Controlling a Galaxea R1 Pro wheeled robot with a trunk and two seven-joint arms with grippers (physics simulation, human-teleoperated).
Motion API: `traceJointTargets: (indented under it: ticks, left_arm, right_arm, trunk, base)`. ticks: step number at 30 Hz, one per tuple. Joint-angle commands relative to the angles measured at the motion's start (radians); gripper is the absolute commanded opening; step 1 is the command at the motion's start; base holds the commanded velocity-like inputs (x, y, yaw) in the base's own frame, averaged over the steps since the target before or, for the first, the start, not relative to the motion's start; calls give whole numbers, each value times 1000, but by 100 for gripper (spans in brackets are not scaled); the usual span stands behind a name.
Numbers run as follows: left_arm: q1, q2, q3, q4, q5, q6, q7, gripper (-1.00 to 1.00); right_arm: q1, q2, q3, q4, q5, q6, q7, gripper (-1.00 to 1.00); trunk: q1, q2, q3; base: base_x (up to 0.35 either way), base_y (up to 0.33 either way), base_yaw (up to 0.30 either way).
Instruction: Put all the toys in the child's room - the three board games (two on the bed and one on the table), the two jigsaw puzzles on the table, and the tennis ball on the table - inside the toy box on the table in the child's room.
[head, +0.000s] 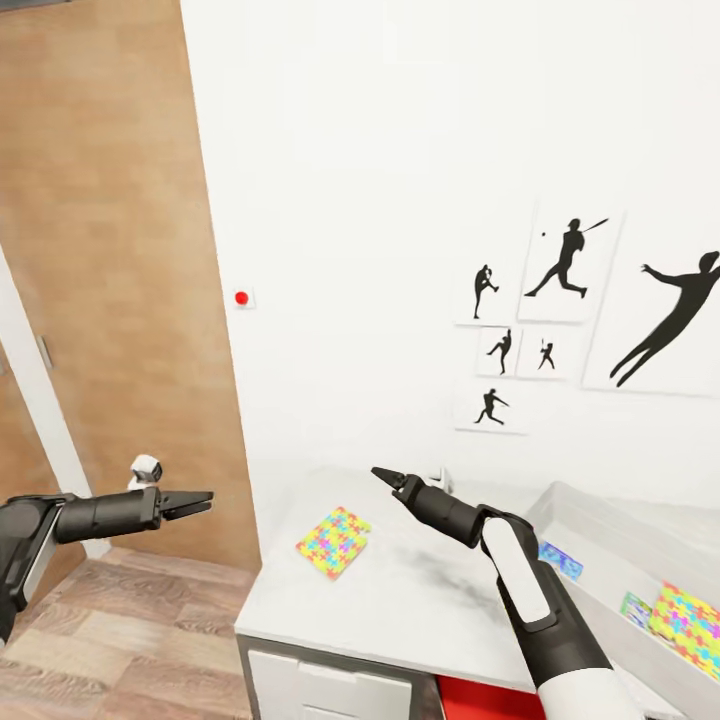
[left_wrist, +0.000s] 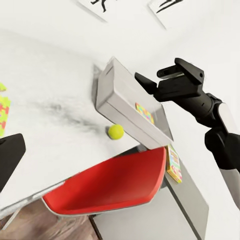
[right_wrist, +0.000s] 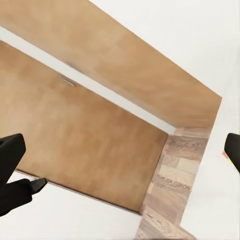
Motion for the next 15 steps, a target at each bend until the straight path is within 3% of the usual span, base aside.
traceJointTargets:
  ticks: [1, 8, 12, 15]
  left_arm:
    - [0, 0, 0, 0, 0, 11, -3, 100]
    - [0, 0, 0, 1, -1, 10, -3, 100]
    - [0, -21, -3, 11, -2, -3, 1, 100]
    - [0, -21, -3, 11, -2, -3, 1, 100]
  right_arm:
    - [0, 0, -3, 0, 2, 4, 4, 100]
    - [0, -1, -6, 0, 4, -23, 7, 100]
    - [-23, 21, -29, -23, 8, 0, -15, 100]
    - [-40, 38, -46, -40, 8, 17, -32, 100]
  trunk:
    - [0, -1, 0]
    - [0, -1, 0]
    - [0, -1, 0]
    - [0, -1, 0]
  base:
    - [-19, 126, 228]
    - [-27, 109, 70]
    - [0, 0, 0]
    - [0, 0, 0]
